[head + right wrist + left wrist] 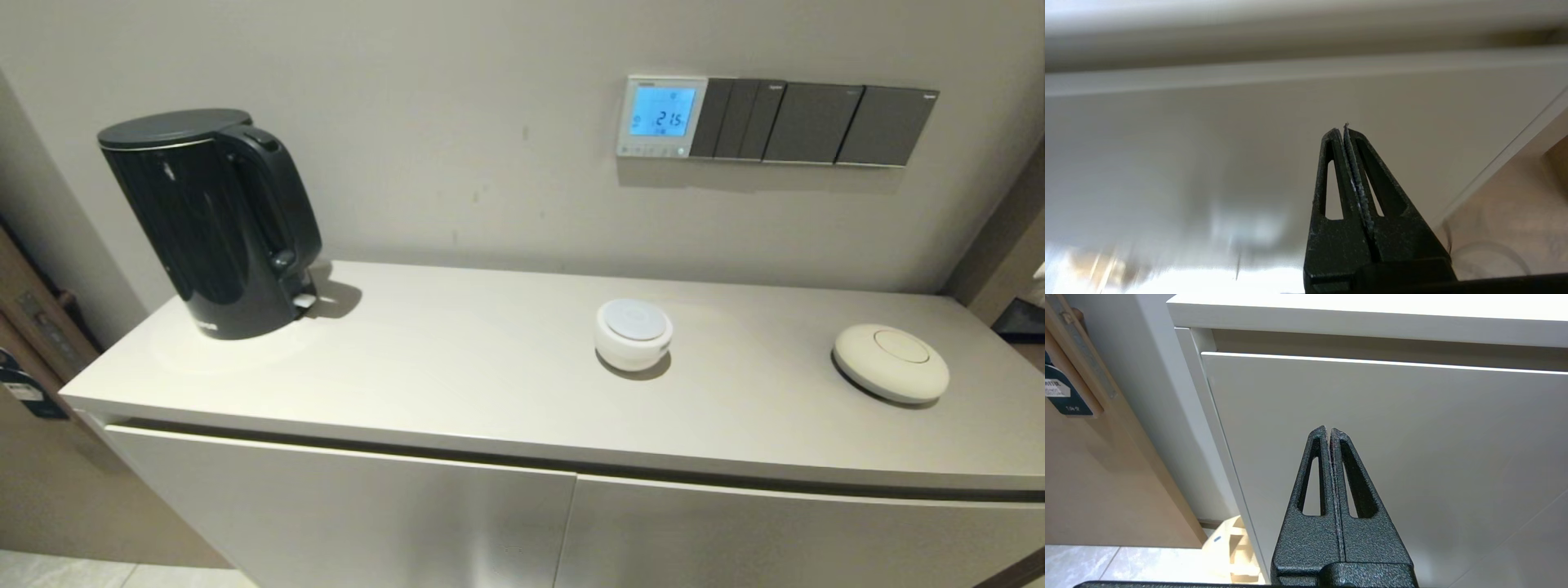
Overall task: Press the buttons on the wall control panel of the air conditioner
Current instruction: Turn off the central air conditioner
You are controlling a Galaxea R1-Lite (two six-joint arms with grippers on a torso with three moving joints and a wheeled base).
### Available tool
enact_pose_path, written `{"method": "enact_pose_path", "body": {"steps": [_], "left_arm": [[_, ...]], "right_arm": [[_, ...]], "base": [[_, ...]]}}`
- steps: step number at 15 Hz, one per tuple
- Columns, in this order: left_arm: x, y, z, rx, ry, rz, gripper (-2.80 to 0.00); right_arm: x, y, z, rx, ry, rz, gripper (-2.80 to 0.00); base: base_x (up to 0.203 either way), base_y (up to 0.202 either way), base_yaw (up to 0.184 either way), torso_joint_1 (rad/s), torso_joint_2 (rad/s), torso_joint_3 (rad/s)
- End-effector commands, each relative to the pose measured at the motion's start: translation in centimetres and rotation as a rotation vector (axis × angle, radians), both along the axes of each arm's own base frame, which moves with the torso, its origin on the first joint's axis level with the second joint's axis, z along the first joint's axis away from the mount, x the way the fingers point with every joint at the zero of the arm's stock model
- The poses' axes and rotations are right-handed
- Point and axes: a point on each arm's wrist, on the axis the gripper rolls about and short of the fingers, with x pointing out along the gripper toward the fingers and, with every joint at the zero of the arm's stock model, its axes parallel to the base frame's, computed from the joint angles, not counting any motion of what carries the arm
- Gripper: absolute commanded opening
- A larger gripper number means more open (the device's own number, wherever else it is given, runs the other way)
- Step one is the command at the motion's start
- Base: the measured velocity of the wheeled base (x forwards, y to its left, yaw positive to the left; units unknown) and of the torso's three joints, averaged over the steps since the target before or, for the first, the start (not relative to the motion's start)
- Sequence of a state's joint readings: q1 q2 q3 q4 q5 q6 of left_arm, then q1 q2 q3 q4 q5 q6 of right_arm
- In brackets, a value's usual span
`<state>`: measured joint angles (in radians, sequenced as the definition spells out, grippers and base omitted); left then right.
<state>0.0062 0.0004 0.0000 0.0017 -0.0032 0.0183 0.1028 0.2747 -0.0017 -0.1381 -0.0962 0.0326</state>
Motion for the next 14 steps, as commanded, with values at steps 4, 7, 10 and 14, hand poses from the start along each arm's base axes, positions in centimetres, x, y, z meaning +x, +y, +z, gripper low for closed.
{"method": "enact_pose_path", "body": {"steps": [4, 7, 10, 14], "left_arm": [[0.0, 0.0, 0.0, 0.0, -0.001, 0.001, -2.8], [0.0, 0.0, 0.0, 0.0, -0.001, 0.001, -2.8], [0.0, 0.0, 0.0, 0.0, 0.0, 0.0, -2.8], [0.0, 0.0, 0.0, 0.0, 0.001, 0.001, -2.8]], "right_arm": [[-0.7, 0.2, -1.4, -0.008, 0.106, -0.056, -2.8], [-0.7, 0.2, -1.4, -0.008, 0.074, -0.036, -2.8], [-1.7, 0.2, -1.5, -0.011, -0.05, -0.03, -2.8], [-2.4, 0.2, -1.7, -0.007, -0.136, -0.013, -2.8]], "base": [[0.0, 0.0, 0.0, 0.0, 0.0, 0.0], [0.0, 0.0, 0.0, 0.0, 0.0, 0.0], [0.0, 0.0, 0.0, 0.0, 0.0, 0.0], [0.0, 0.0, 0.0, 0.0, 0.0, 0.0]]}}
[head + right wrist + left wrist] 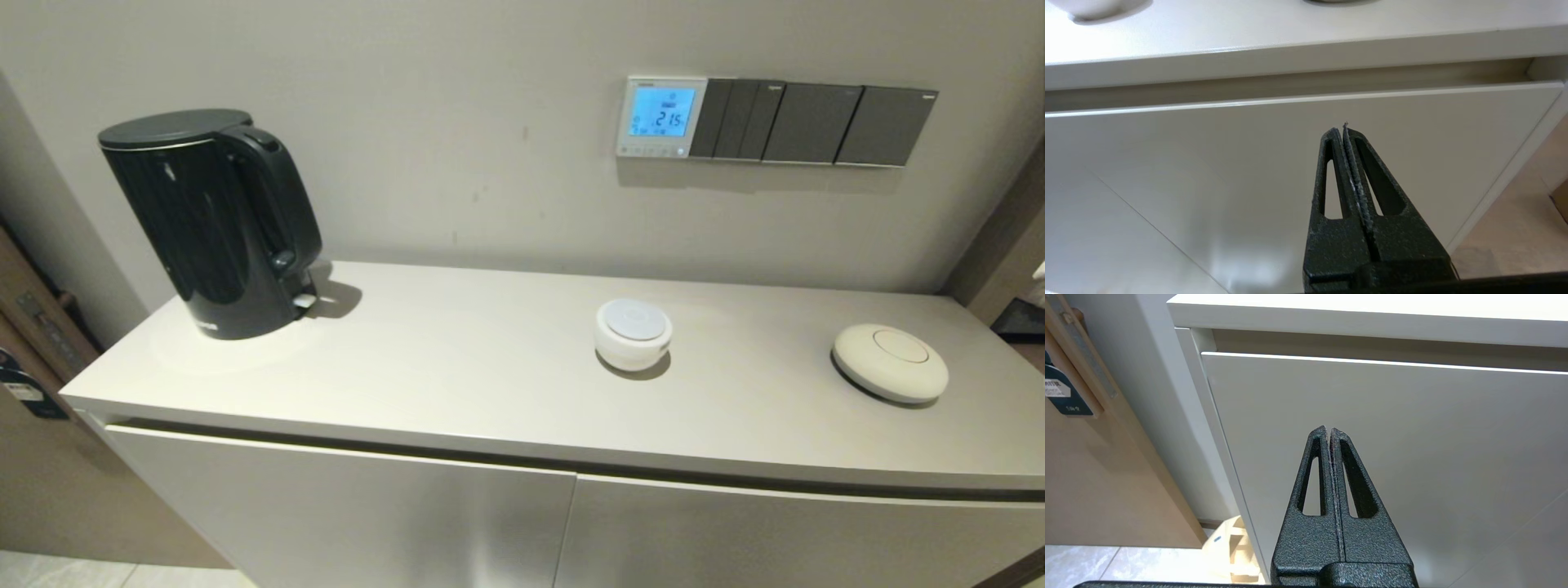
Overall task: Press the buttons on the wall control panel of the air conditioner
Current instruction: Turn off the central air conditioner
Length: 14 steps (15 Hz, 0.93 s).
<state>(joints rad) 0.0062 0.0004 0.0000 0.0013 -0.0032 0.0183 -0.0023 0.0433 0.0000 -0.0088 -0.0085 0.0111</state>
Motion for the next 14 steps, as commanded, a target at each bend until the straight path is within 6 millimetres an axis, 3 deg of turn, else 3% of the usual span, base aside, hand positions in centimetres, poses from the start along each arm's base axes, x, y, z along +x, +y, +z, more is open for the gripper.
{"method": "enact_pose_path", "body": {"steps": [1, 14], "left_arm": [[0.01, 0.0, 0.0, 0.0, 0.001, 0.001, -2.8], [0.01, 0.0, 0.0, 0.0, 0.001, 0.0, -2.8]], "right_arm": [[-0.29, -0.01, -0.14, -0.002, -0.036, 0.002, -2.8], [-0.27, 0.0, -0.18, 0.006, -0.03, 0.005, -2.8]], "base": [[0.0, 0.0, 0.0, 0.0, 0.0, 0.0], [0.0, 0.0, 0.0, 0.0, 0.0, 0.0]]}}
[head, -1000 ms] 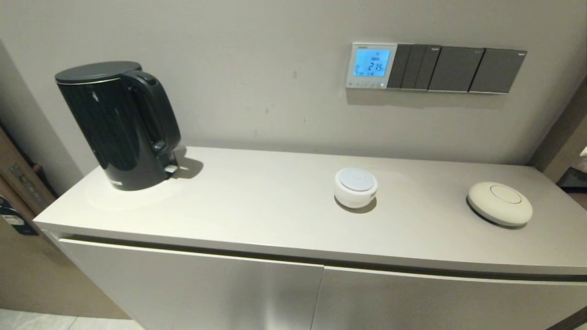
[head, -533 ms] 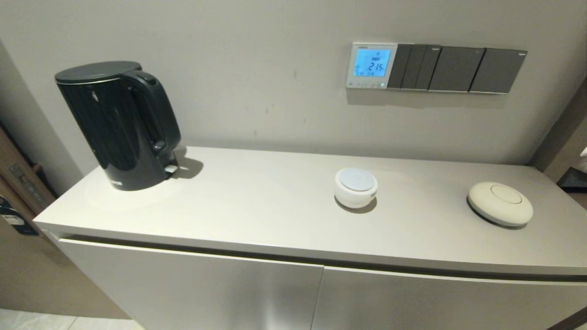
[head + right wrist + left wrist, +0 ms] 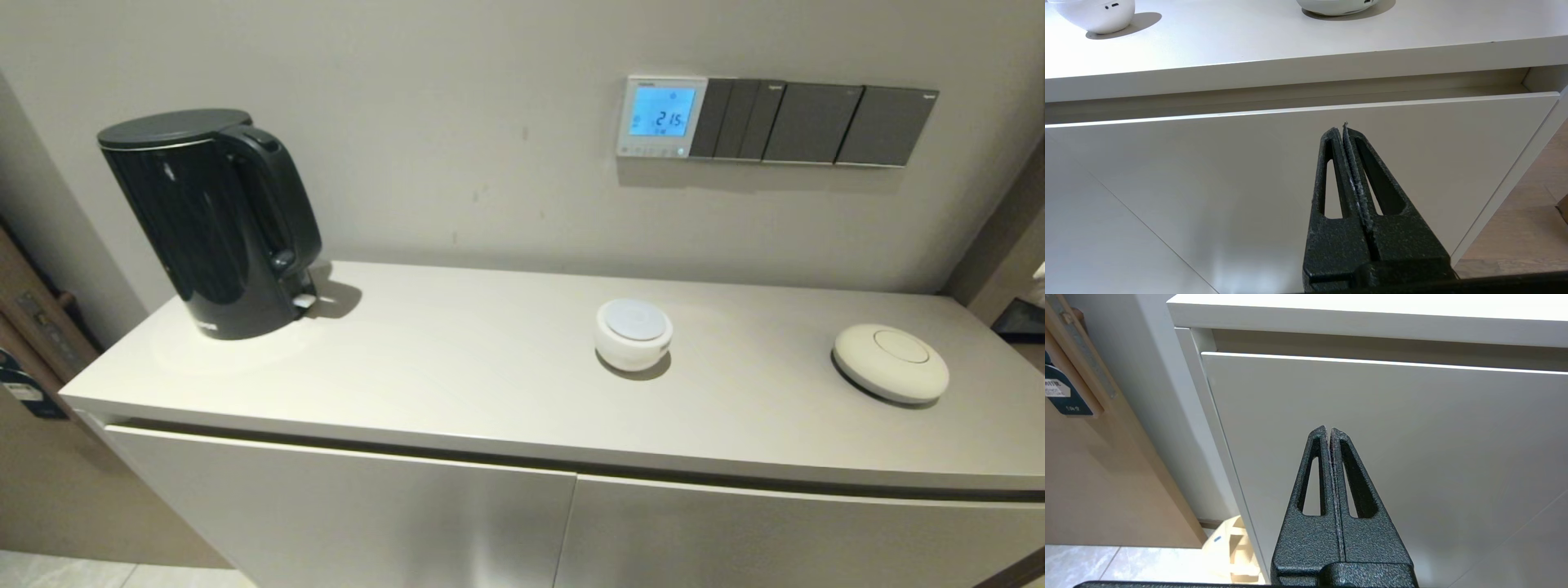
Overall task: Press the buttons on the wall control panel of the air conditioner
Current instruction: Turn off the central air conditioner
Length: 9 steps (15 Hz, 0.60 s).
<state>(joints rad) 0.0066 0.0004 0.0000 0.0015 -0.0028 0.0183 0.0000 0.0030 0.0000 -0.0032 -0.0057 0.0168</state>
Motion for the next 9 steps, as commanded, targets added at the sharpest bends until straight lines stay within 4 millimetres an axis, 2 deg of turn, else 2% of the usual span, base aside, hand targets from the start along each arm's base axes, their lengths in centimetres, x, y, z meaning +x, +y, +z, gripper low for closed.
{"method": "enact_pose_path", "body": {"steps": [1, 9], "left_arm": [[0.0, 0.0, 0.0, 0.0, 0.0, 0.0, -2.8], [0.01, 0.0, 0.0, 0.0, 0.001, 0.001, -2.8]], "right_arm": [[0.03, 0.0, -0.04, 0.0, 0.005, 0.0, -2.8], [0.03, 0.0, -0.04, 0.002, 0.005, -0.001, -2.8]], "base": [[0.0, 0.0, 0.0, 0.0, 0.0, 0.0], [0.0, 0.0, 0.0, 0.0, 0.0, 0.0]]}}
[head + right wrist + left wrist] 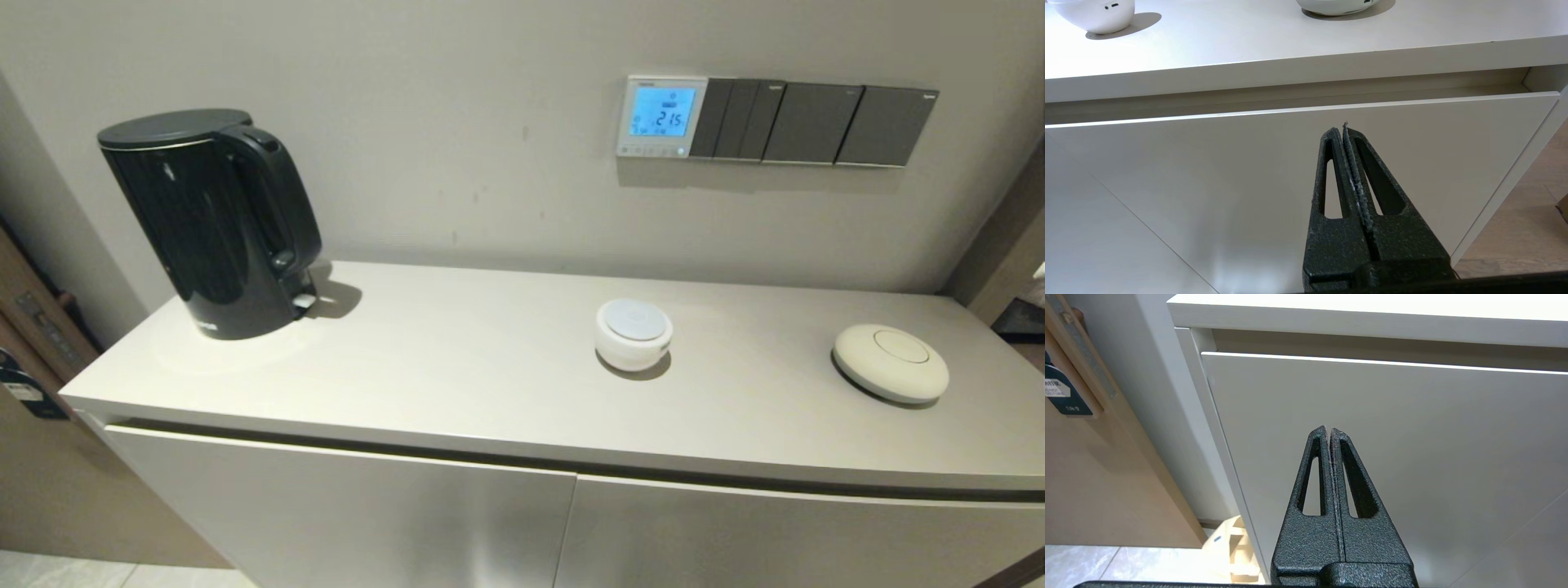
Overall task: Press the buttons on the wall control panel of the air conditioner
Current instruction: Turn off the central air conditioner
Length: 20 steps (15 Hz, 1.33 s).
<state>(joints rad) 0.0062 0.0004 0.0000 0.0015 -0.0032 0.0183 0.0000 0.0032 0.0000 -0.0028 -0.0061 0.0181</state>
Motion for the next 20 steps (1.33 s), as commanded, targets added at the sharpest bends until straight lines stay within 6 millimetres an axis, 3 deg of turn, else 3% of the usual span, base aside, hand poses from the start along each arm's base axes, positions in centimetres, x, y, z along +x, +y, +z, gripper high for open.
{"method": "enact_pose_path", "body": {"steps": [1, 20], "left_arm": [[0.01, 0.0, 0.0, 0.0, 0.001, 0.0, -2.8], [0.0, 0.0, 0.0, 0.0, 0.0, 0.001, -2.8]], "right_arm": [[0.03, 0.0, -0.03, 0.002, 0.004, 0.0, -2.8], [0.03, 0.0, -0.03, 0.006, 0.004, -0.002, -2.8]], "base": [[0.0, 0.0, 0.0, 0.0, 0.0, 0.0], [0.0, 0.0, 0.0, 0.0, 0.0, 0.0]]}}
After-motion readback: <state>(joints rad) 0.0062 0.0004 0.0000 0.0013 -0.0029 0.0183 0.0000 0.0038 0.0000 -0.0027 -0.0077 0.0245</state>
